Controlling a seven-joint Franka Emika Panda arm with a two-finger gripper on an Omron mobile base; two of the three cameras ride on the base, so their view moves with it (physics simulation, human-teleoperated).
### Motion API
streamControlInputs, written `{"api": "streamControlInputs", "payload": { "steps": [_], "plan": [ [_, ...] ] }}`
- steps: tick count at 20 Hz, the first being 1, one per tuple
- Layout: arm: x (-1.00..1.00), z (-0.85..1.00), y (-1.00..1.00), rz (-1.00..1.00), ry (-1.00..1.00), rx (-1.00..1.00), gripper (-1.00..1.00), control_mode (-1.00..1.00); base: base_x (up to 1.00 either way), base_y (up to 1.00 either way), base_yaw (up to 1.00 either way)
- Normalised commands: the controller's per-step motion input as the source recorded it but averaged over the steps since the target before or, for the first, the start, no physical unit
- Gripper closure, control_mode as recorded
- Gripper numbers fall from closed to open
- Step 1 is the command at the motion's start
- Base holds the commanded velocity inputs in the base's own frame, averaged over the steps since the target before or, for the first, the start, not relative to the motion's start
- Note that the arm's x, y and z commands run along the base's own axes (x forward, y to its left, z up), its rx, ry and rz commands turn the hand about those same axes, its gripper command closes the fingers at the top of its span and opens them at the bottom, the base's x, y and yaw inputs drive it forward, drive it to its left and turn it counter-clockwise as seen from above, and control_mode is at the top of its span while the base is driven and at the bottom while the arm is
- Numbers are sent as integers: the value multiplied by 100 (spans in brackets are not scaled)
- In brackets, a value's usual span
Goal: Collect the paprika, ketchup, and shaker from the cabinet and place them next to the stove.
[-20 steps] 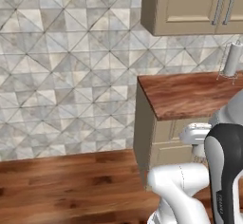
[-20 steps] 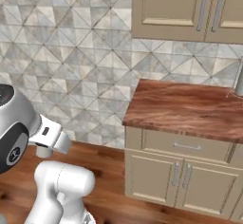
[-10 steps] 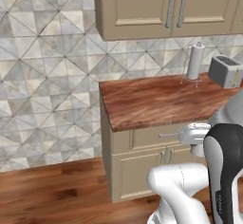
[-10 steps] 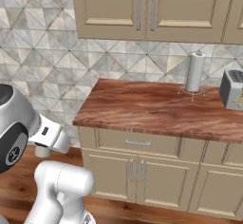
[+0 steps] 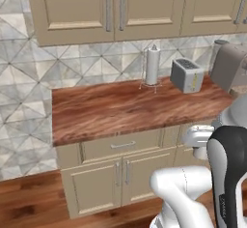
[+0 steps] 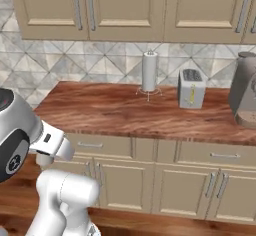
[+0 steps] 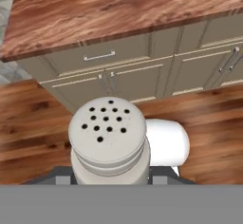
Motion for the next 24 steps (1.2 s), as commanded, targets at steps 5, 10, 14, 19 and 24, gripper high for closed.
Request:
{"api": "streamControlInputs", "payload": {
  "steps": [5,10,14,19,24],
  "plan": [
    [0,0,0,0,0,0,100,100,19,-92,-13],
    [0,0,0,0,0,0,100,100,20,-91,-11],
    [0,0,0,0,0,0,100,100,20,-90,-10],
    [0,0,0,0,0,0,100,100,20,-89,-9],
    [0,0,0,0,0,0,100,100,26,-83,-8]
  ]
}}
